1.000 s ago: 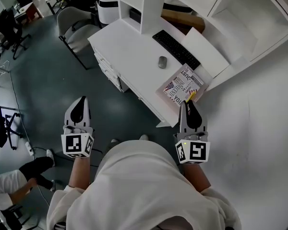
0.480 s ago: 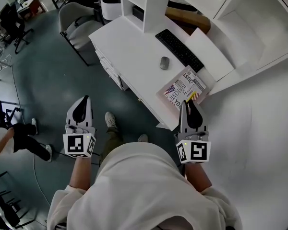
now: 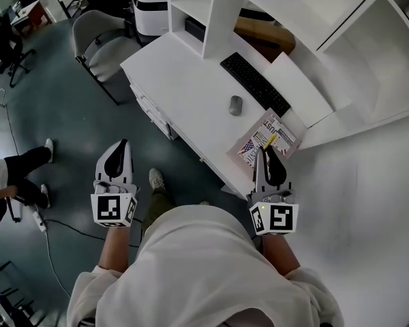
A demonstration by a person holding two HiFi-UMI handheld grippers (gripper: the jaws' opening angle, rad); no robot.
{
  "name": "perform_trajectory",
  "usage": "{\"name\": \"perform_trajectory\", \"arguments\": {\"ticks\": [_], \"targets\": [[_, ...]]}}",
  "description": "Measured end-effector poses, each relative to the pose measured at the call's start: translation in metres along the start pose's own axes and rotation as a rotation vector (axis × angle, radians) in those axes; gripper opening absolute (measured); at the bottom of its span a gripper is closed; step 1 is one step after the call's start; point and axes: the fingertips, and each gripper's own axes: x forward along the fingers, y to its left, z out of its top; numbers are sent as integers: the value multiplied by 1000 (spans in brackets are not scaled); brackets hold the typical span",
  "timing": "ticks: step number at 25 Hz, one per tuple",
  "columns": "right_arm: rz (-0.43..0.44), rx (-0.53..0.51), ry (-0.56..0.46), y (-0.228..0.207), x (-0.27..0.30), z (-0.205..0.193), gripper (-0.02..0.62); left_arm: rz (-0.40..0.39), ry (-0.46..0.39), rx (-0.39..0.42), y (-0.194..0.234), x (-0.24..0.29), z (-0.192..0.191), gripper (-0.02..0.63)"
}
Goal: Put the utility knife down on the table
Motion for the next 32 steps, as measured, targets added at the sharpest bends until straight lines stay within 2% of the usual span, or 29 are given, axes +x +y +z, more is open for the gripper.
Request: {"name": "perform_trajectory", "arguments": {"ticks": [9, 17, 26, 32], "targets": [[-76, -41, 45, 24, 109, 4, 67, -101, -7, -23, 78, 79, 0, 1], [-119, -100, 96, 37, 199, 3, 67, -189, -17, -30, 128, 118, 5, 1], [-64, -162, 180, 33, 266, -22, 67, -129, 7, -49, 166, 136, 0, 2], [25, -216, 286, 17, 314, -65, 67, -36, 30, -56, 178, 150, -2, 2]]}}
